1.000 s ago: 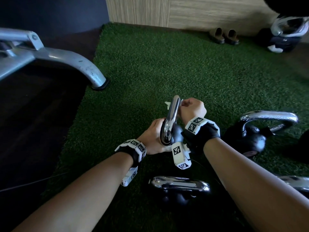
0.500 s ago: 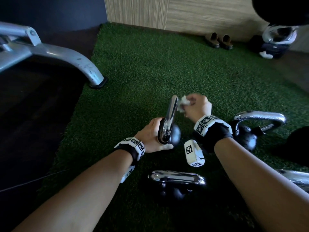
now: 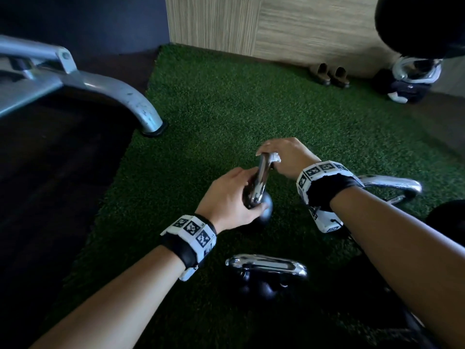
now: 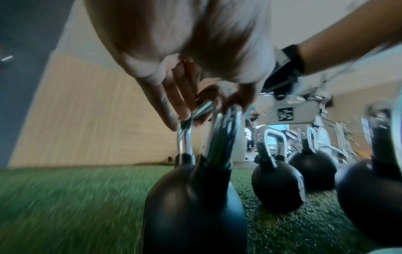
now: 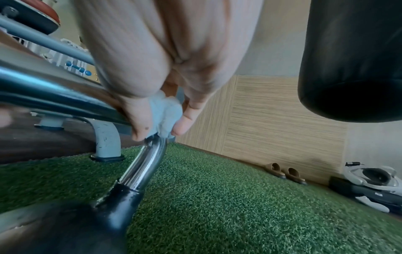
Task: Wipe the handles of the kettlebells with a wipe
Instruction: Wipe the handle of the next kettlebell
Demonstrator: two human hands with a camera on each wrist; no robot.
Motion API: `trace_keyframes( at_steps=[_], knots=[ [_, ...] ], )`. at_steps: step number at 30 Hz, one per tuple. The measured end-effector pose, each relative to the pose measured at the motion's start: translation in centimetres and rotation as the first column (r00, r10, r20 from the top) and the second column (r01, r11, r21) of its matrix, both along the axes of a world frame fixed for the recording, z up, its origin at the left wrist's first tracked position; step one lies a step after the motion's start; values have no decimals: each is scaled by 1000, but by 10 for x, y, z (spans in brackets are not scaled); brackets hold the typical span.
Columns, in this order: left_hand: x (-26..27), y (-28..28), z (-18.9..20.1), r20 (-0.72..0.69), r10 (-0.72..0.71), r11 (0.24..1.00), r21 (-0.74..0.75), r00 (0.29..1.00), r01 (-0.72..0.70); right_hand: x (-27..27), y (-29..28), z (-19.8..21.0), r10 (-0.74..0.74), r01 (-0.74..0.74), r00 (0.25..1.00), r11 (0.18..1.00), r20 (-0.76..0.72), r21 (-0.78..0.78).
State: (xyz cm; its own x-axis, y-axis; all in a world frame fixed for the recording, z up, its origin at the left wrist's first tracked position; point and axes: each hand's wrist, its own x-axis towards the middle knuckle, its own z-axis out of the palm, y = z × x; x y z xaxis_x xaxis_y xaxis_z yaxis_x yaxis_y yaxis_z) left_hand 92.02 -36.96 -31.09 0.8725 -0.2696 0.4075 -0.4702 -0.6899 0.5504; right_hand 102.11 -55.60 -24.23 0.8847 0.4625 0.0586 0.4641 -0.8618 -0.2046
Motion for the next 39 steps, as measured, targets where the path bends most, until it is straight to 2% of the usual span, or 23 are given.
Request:
trace_keyframes(
  at_steps=[4,7,10,16,21,24,27,31,35,39],
  knots=[
    [-1,0,21,-8,-25,992,124,1000,26,-7,-9,2,-7,8,999,1000,37,-27],
    [11,17,32,-70,-36,983,179,997,48,-21,-20,1,-98,100,994,994,41,-52],
    [30,35,44,-153,23,986,167,988,3,-36,-31,-4,-211,214,976,975,56,-62],
    [56,38,42,-207,-46,995,79,977,64,-39,-30,-5,-343,337,939,933,-29,-127],
    [56,39,41,-249,-48,998,34,967,58,-38,-29,0,-340,331,940,931,-36,-156],
    [53,35,46,-236,-20,993,107,972,46,-38,-29,2,-348,337,936,931,-62,-137],
    [51,30,53,-226,22,975,218,974,29,-39,-36,11,-284,271,955,953,-84,-132],
    [49,18,78,-237,21,932,356,971,66,-50,-73,37,-275,278,957,960,-96,25],
    [44,-14,105,-229,-71,952,275,971,134,-62,-135,64,-304,310,946,950,-109,38],
    [37,-56,136,-359,-127,942,248,924,226,-67,-203,82,-350,364,925,928,-151,79]
  ],
)
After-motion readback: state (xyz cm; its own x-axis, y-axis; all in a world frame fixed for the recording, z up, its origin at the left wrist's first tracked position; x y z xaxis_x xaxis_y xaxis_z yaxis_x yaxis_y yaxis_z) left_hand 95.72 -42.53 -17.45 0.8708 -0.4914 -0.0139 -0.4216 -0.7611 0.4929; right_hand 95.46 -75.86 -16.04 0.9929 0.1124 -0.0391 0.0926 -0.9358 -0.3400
